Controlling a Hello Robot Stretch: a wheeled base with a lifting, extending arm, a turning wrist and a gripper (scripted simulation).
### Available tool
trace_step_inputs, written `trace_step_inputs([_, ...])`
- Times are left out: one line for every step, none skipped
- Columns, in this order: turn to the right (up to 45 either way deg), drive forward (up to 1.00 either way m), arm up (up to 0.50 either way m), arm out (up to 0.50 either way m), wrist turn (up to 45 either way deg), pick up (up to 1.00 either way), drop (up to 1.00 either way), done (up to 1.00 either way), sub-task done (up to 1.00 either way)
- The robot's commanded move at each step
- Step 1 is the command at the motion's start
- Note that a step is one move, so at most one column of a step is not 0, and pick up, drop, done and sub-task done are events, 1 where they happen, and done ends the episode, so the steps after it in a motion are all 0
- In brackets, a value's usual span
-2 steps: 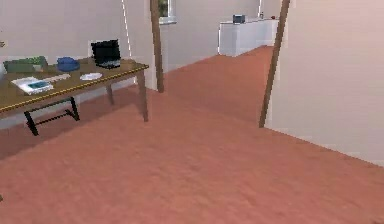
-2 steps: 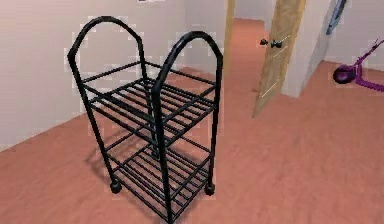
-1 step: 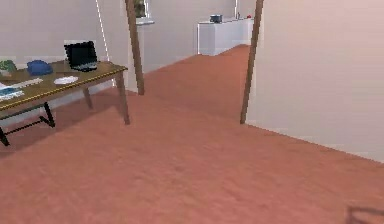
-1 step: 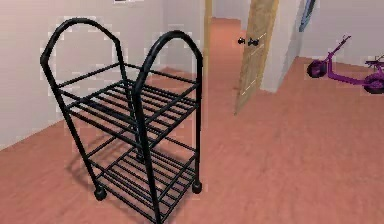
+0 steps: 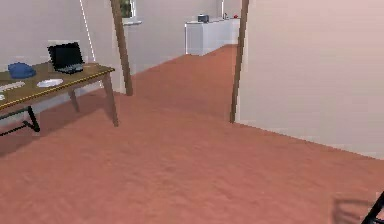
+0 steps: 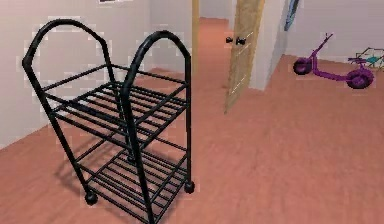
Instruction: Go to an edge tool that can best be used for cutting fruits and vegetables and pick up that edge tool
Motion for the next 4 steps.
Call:
trace_step_inputs([0.0, 0.15, 0.0, 0.0, 0.0, 0.0, 0.0, 0.0, 0.0])
trace_step_inputs([0.0, 1.0, 0.0, 0.0, 0.0, 0.0, 0.0, 0.0, 0.0])
trace_step_inputs([0.0, 0.65, 0.0, 0.0, 0.0, 0.0, 0.0, 0.0, 0.0])
trace_step_inputs([6.0, 0.0, 0.0, 0.0, 0.0, 0.0, 0.0, 0.0, 0.0])
